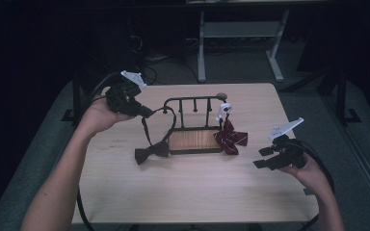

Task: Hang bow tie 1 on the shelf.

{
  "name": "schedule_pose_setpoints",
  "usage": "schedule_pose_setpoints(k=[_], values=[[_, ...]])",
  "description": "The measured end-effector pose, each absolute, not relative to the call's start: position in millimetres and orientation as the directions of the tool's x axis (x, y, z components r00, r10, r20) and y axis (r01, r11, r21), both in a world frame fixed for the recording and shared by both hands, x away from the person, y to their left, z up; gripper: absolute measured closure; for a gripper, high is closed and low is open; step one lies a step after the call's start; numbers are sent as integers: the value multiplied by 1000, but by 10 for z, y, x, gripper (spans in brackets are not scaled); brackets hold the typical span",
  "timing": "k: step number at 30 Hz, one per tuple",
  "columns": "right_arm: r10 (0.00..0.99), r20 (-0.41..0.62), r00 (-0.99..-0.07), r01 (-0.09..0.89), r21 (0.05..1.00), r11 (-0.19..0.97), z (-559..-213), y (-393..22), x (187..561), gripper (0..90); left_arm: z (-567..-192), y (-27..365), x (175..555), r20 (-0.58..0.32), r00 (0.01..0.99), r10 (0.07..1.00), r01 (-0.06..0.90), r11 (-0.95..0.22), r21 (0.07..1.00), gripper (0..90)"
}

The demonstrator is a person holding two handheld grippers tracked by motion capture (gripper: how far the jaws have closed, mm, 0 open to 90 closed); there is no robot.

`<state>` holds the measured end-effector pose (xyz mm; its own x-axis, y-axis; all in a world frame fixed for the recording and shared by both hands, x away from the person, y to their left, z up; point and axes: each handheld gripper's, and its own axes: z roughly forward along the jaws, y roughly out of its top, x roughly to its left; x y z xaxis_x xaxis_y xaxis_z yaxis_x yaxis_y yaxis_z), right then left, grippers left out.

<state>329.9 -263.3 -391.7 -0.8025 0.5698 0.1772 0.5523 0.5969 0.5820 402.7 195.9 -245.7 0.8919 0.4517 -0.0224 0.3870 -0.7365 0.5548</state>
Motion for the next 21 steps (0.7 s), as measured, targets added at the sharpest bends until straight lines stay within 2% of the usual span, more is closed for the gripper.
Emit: schedule_pose_setpoints(k=[21], values=[[563, 166, -809, 540, 589, 602, -3873, -2609, 3277, 412, -2488, 1958, 4346, -25, 841, 541, 479, -720, 502, 898]])
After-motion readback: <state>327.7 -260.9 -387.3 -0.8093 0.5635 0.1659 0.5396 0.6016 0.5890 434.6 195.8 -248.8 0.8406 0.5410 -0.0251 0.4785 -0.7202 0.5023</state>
